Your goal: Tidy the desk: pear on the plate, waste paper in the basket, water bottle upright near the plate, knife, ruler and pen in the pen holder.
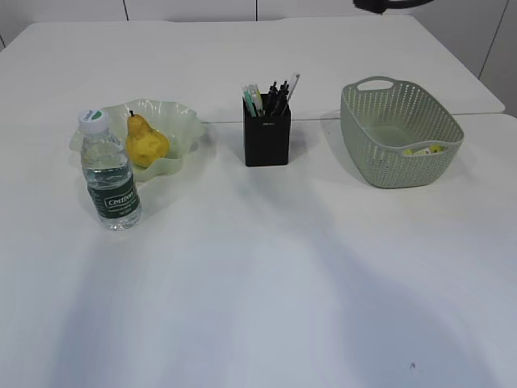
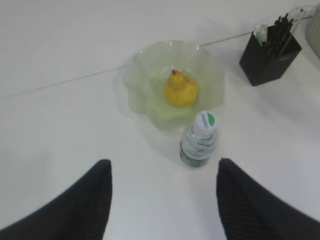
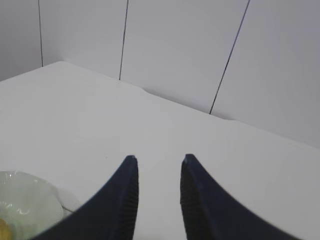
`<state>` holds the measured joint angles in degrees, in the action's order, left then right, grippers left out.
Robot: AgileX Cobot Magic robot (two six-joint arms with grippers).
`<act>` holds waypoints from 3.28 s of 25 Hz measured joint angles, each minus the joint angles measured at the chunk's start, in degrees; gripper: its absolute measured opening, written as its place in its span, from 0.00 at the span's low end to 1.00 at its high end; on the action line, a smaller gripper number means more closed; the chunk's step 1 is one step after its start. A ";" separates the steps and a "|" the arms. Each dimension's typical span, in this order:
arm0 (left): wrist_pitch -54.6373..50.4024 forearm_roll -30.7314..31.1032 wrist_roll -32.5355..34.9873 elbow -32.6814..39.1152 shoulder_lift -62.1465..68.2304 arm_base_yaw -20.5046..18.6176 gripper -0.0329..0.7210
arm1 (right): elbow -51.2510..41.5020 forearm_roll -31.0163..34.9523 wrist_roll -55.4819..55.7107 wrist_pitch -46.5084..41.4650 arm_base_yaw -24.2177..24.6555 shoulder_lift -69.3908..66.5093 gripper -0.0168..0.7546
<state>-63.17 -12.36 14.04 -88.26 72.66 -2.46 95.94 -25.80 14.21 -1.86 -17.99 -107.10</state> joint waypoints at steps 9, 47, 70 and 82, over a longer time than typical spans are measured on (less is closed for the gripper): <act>4.48 -0.20 1.90 0.00 -3.90 0.00 0.66 | -17.35 1.12 0.38 -5.88 0.00 18.59 0.34; 15.92 -7.29 2.79 46.92 -67.15 0.00 0.66 | -49.05 36.54 -24.45 -39.32 0.00 77.60 0.34; 6.22 -8.10 2.37 55.94 -72.31 0.00 0.66 | -61.92 35.89 -30.13 -62.45 0.00 108.00 0.34; 5.21 -9.43 2.37 56.02 -72.31 0.00 0.66 | -66.91 34.07 -30.02 -64.07 0.00 108.09 0.34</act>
<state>-57.95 -21.79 16.41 -32.23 0.35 -2.46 29.03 8.26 -15.81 -65.93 -17.99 0.99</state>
